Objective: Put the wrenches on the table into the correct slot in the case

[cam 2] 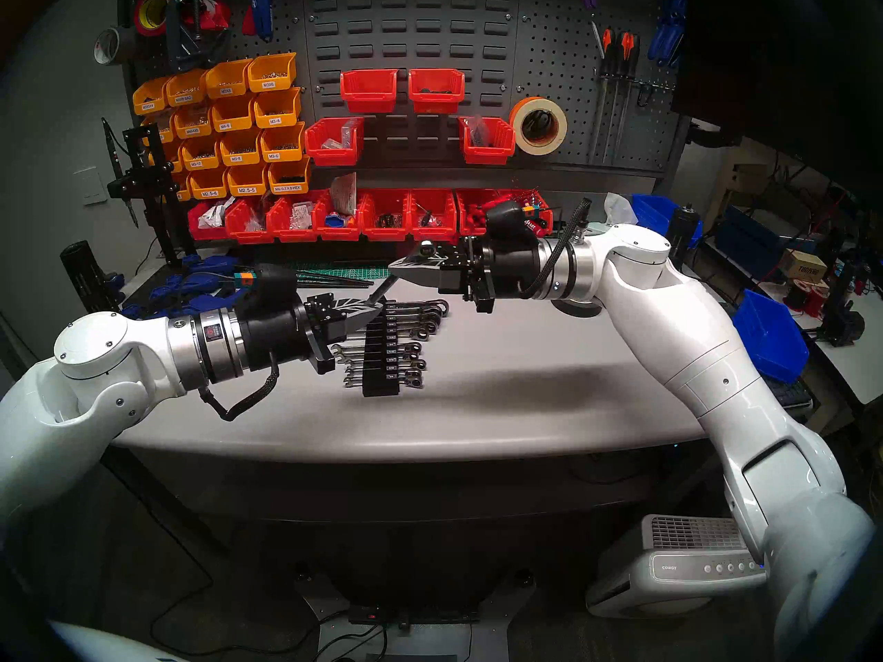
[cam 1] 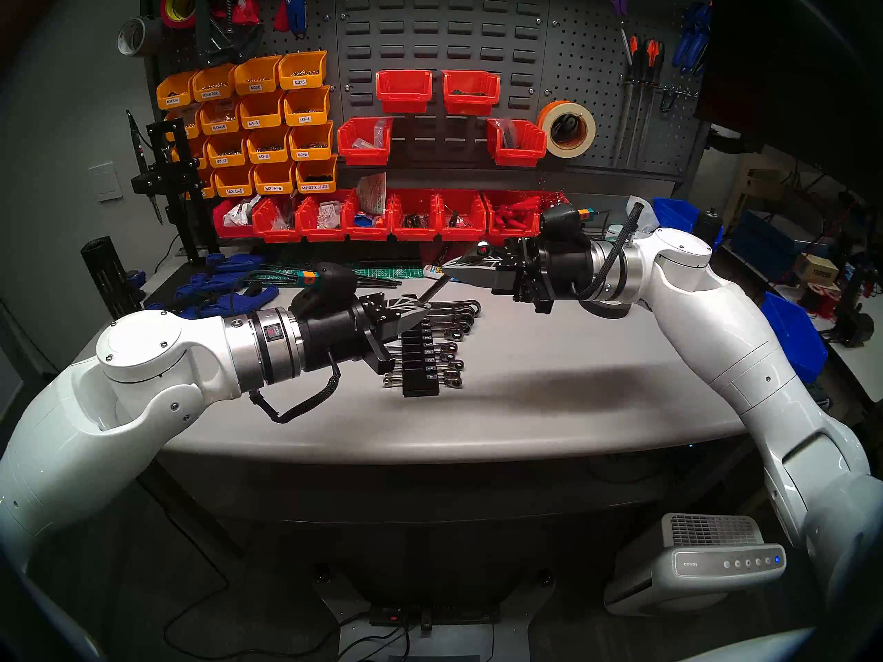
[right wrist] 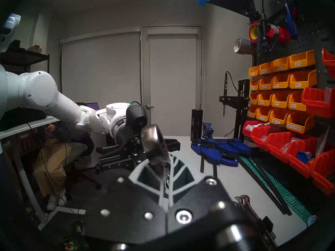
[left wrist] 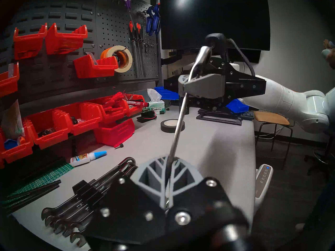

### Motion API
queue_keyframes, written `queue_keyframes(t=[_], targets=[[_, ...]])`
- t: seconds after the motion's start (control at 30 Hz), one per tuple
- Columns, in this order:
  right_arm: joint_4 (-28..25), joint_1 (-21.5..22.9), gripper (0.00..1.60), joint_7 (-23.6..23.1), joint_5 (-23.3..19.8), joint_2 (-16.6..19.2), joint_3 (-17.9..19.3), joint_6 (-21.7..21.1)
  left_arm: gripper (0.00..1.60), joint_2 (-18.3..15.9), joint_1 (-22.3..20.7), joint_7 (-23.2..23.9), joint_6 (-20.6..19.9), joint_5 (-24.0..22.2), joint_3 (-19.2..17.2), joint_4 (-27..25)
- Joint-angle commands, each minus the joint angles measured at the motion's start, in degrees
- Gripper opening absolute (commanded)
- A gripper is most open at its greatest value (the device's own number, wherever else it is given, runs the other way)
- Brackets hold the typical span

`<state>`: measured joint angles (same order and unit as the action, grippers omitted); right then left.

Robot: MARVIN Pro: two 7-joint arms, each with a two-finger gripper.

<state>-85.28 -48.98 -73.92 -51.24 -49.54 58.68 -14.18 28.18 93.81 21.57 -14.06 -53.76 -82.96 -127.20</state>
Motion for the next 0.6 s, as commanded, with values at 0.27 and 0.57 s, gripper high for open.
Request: queue_keyframes(t=[0.27,0.57], targets=[[-1.6,2.6,0.0,1.3,3.7,1.9,-0.1,-2.7,0.0,-1.4,-5.4,2.0,-1.3,2.9,-0.7,-0.4],[-1.8,2.9,0.29,2.1,5.6,2.4,-0.1,-4.0,0.0,-1.4,-6.4,3.7,-2.0,3.4,-0.6,0.2]])
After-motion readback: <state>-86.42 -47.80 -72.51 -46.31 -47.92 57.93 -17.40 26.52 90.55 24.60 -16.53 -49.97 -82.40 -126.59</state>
